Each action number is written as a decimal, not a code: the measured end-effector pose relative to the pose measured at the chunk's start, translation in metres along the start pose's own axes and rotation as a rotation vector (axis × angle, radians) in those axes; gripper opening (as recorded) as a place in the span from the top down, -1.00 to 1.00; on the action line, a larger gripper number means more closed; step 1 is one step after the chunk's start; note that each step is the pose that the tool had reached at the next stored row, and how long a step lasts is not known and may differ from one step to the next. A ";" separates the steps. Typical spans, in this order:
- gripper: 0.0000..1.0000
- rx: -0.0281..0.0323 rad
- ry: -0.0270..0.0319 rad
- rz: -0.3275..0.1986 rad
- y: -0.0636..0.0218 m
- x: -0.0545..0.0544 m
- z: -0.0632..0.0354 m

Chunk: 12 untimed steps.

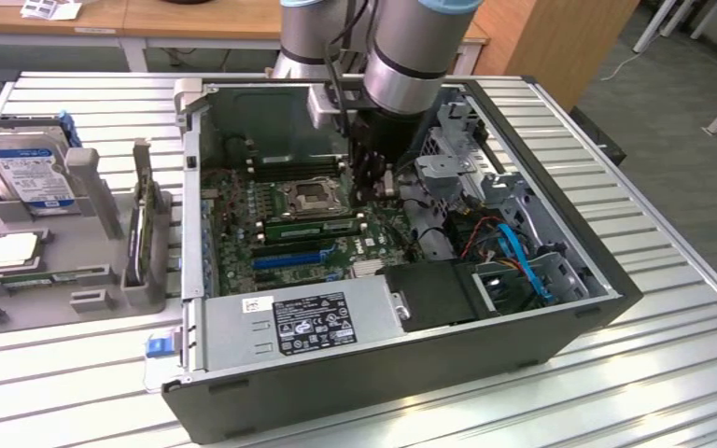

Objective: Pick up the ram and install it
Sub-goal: 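Press down the ram until it locks into place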

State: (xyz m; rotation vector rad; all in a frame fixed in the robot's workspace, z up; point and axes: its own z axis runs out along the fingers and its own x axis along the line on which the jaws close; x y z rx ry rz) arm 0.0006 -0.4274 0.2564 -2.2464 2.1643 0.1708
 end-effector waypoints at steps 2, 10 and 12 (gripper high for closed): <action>0.79 0.0000 0.0000 0.000 -0.0014 0.000 0.0035; 0.79 0.0029 0.0001 0.000 0.0019 0.002 0.0172; 0.79 0.0028 0.0000 0.000 0.0017 0.003 0.0209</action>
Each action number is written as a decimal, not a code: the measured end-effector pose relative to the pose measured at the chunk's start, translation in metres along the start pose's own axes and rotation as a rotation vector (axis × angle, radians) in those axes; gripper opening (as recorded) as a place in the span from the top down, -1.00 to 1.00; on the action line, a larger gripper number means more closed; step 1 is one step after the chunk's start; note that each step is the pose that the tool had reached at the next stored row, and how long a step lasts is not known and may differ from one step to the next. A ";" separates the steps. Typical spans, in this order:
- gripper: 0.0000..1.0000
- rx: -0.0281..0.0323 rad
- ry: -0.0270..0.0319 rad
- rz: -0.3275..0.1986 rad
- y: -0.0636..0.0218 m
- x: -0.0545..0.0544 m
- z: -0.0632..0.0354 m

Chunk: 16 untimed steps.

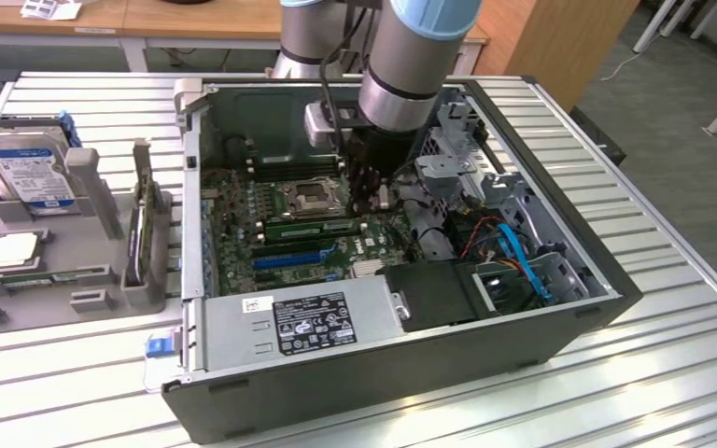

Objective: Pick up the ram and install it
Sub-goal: 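Press down the ram until it locks into place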

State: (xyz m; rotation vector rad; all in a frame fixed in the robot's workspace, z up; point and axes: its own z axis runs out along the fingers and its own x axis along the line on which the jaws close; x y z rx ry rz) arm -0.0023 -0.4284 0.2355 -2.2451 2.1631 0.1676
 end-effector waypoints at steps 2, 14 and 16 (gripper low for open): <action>0.79 0.0002 0.0001 0.000 -0.0002 0.000 0.0035; 0.79 0.0009 -0.0007 0.001 0.0001 0.001 0.0036; 0.79 0.0011 0.0008 0.001 0.0058 0.000 0.0017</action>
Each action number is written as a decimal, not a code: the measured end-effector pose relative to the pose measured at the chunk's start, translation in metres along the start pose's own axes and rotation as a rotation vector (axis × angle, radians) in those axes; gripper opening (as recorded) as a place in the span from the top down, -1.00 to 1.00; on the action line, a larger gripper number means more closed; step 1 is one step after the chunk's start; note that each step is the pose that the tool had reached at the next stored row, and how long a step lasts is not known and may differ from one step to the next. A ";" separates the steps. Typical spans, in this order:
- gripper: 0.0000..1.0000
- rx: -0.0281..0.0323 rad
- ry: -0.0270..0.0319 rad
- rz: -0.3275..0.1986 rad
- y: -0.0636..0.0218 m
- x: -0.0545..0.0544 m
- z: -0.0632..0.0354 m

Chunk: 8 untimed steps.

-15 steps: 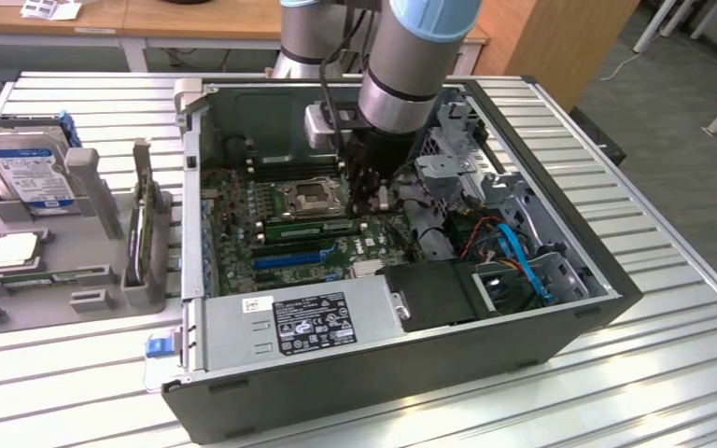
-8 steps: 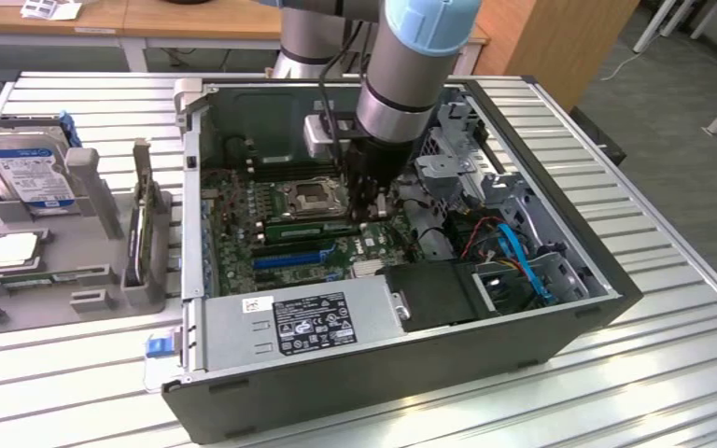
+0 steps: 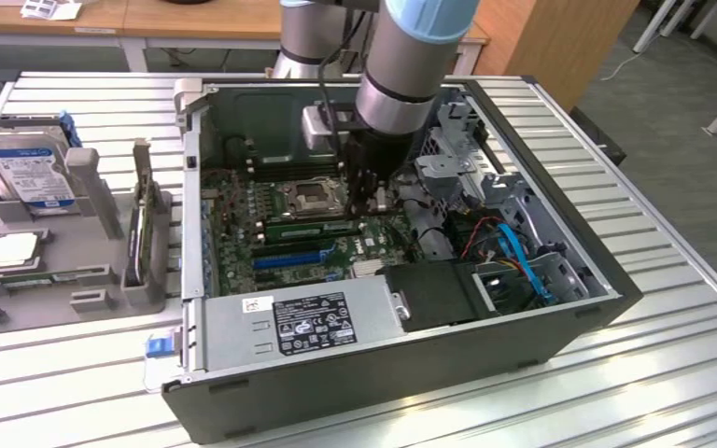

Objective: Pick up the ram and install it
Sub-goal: 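Press down the ram until it locks into place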

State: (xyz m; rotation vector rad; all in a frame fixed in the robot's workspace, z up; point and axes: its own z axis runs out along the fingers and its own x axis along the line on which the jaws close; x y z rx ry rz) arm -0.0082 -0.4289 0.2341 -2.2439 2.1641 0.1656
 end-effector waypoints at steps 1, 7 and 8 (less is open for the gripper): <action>0.79 0.0001 0.0026 0.000 0.0044 0.000 0.0002; 0.79 0.0014 0.0109 0.001 0.0296 -0.001 0.0010; 0.79 0.0017 0.0117 0.001 0.0339 -0.001 0.0011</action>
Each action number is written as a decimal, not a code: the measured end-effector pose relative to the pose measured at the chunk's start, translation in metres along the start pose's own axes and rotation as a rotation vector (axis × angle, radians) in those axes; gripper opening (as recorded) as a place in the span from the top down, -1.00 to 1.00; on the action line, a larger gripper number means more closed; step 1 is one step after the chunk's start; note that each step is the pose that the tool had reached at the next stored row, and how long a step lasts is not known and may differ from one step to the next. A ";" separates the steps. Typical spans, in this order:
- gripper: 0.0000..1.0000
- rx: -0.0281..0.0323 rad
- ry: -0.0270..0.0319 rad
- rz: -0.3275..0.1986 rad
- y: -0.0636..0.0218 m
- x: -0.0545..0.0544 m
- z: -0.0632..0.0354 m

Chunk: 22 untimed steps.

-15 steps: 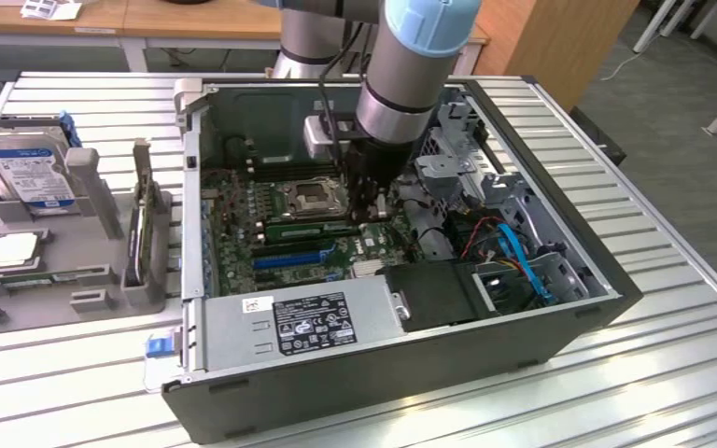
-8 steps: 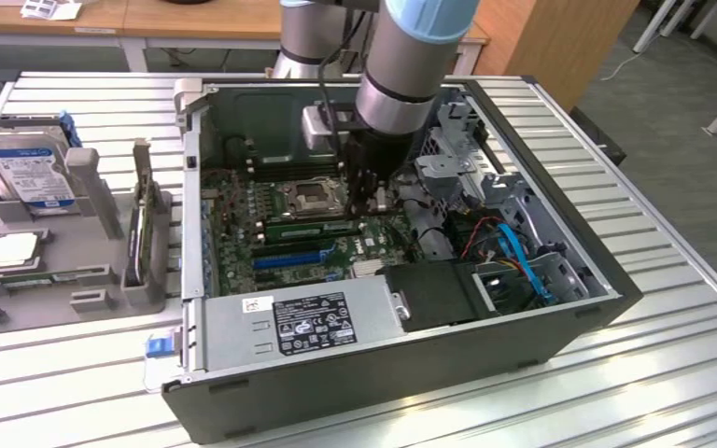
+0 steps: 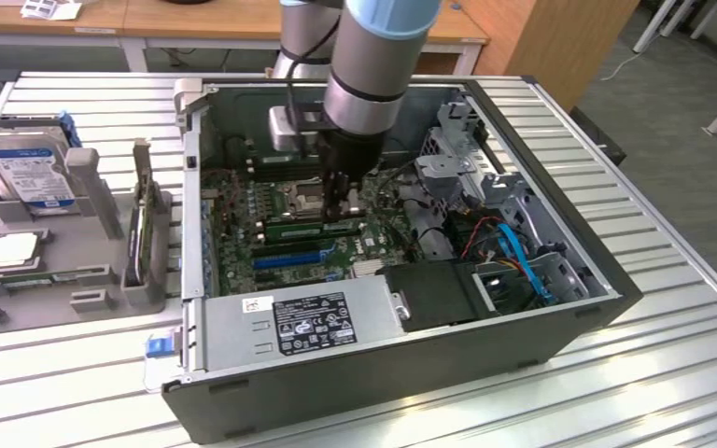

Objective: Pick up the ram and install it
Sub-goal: 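Press down the ram until it locks into place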

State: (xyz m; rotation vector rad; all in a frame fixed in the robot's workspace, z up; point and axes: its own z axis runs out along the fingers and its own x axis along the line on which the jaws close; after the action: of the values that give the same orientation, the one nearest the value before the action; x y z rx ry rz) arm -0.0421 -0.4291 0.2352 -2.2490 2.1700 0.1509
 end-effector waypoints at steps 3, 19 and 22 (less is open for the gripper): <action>0.79 0.0014 0.0011 0.000 0.0109 0.000 0.0003; 0.79 0.0161 0.0037 -0.001 0.0665 -0.002 0.0051; 0.79 0.0160 0.0038 -0.001 0.0662 -0.002 0.0105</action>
State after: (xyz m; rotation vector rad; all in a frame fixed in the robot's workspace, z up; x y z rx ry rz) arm -0.1089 -0.4289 0.2288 -2.2438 2.1639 0.1289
